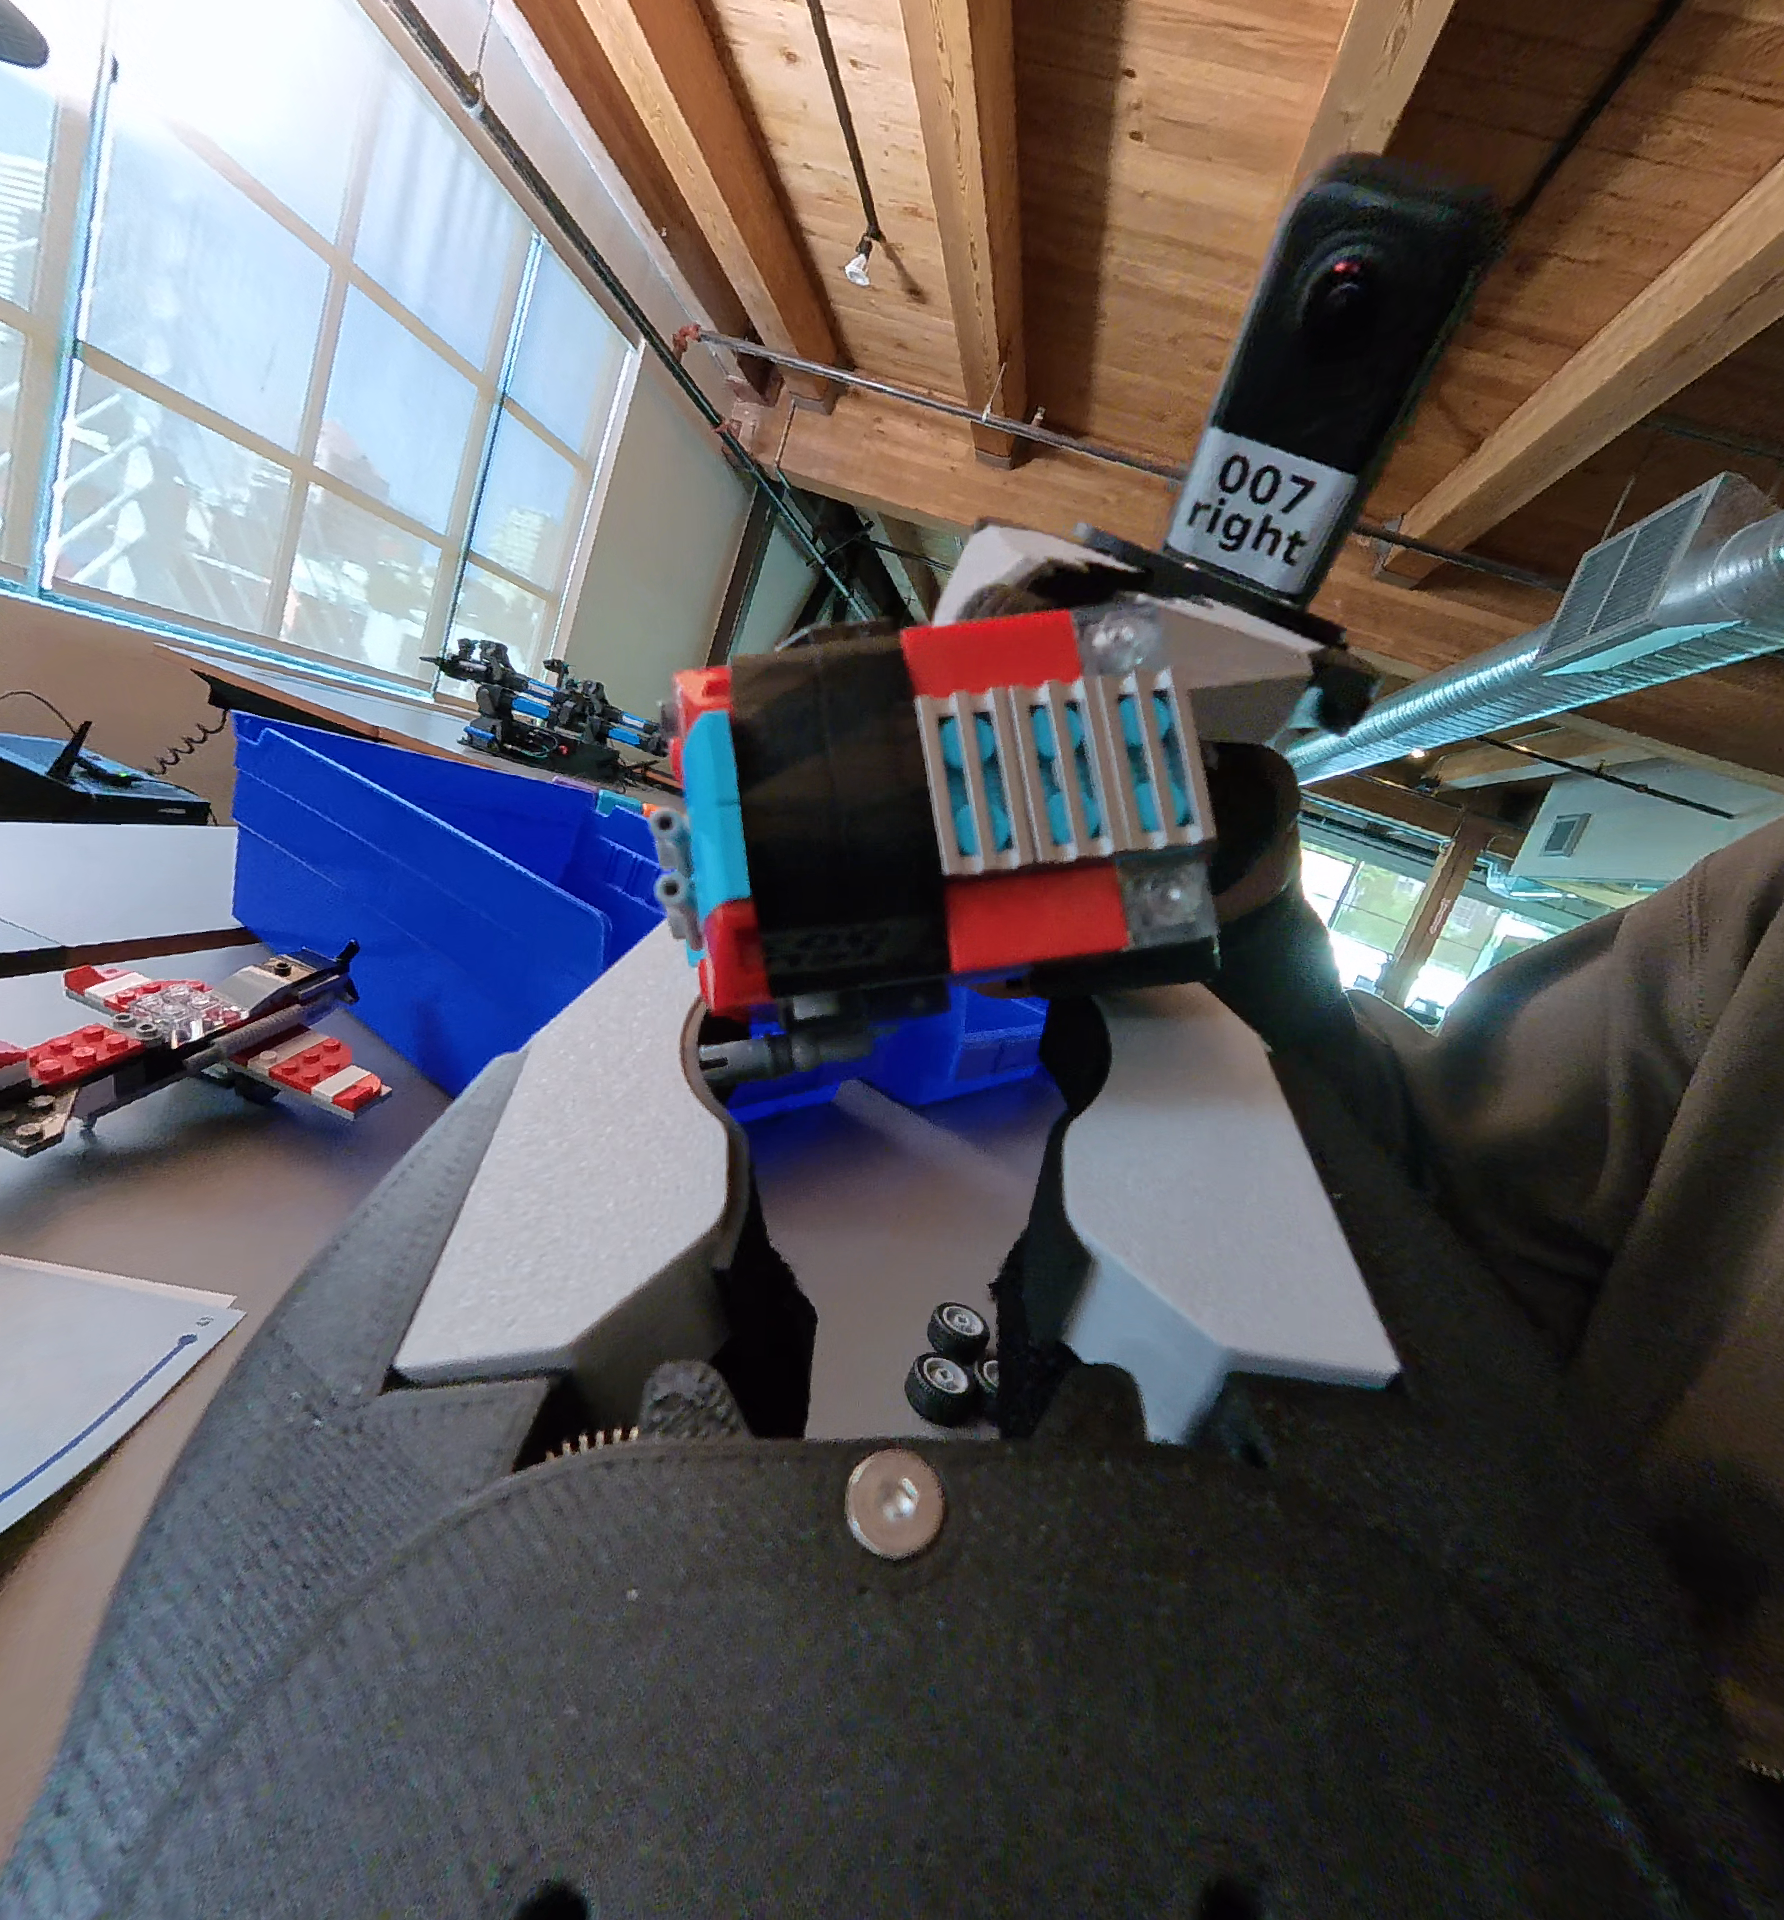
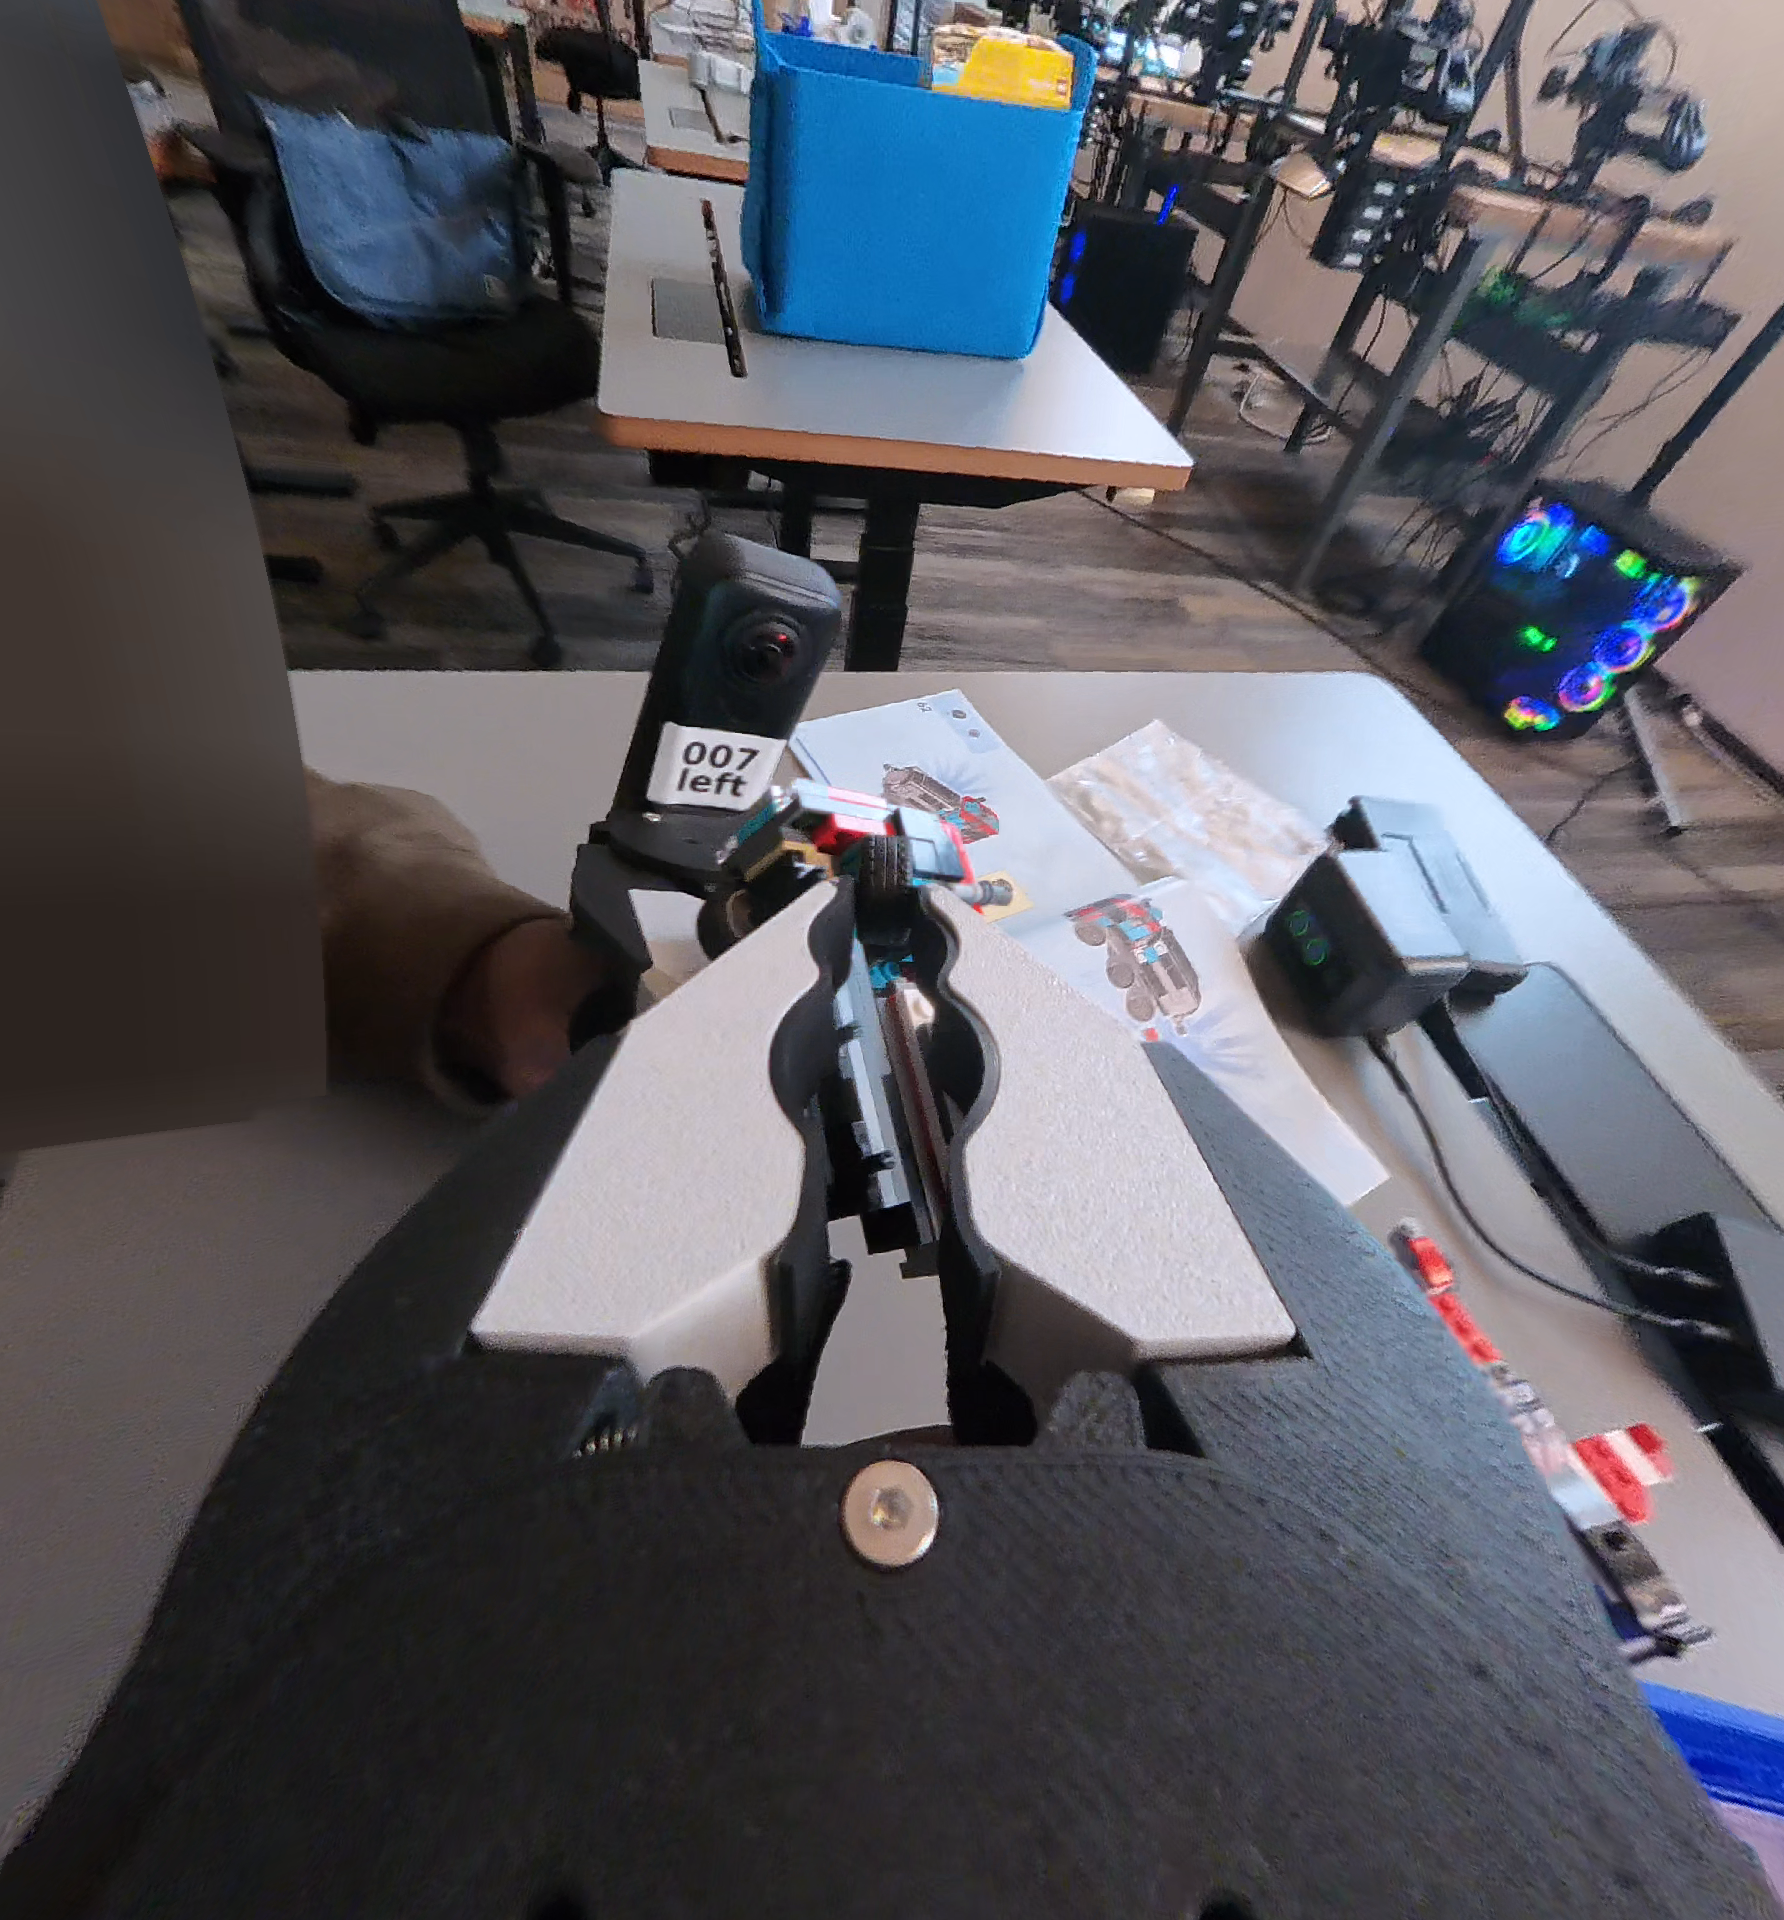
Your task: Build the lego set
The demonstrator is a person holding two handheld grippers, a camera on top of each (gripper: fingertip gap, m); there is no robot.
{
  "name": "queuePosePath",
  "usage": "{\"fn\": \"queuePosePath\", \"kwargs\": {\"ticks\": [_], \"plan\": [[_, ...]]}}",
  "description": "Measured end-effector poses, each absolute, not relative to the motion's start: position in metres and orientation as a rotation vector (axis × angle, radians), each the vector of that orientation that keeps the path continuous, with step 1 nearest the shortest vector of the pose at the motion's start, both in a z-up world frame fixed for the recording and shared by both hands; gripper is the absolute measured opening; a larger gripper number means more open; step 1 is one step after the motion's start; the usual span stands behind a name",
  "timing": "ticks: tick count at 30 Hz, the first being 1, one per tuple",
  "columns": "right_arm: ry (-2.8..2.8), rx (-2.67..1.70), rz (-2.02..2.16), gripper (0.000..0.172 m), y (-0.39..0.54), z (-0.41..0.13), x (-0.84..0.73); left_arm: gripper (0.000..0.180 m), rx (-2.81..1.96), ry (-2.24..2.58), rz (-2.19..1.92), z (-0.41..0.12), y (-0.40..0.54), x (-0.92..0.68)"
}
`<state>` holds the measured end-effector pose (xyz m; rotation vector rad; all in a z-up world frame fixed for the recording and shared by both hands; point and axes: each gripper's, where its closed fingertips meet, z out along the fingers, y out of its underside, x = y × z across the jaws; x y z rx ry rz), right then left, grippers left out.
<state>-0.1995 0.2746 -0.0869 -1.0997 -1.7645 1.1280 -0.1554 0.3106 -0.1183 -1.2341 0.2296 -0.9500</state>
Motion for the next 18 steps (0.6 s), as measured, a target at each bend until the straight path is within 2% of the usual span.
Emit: {"fn": "queuePosePath", "kwargs": {"ticks": [18], "plan": [[-1.758,-1.057,1.116,0.009,0.2732,-0.0849,-0.2002,0.056,-1.257,0.233,-0.925,-0.1196,0.3118,-0.1557]]}}
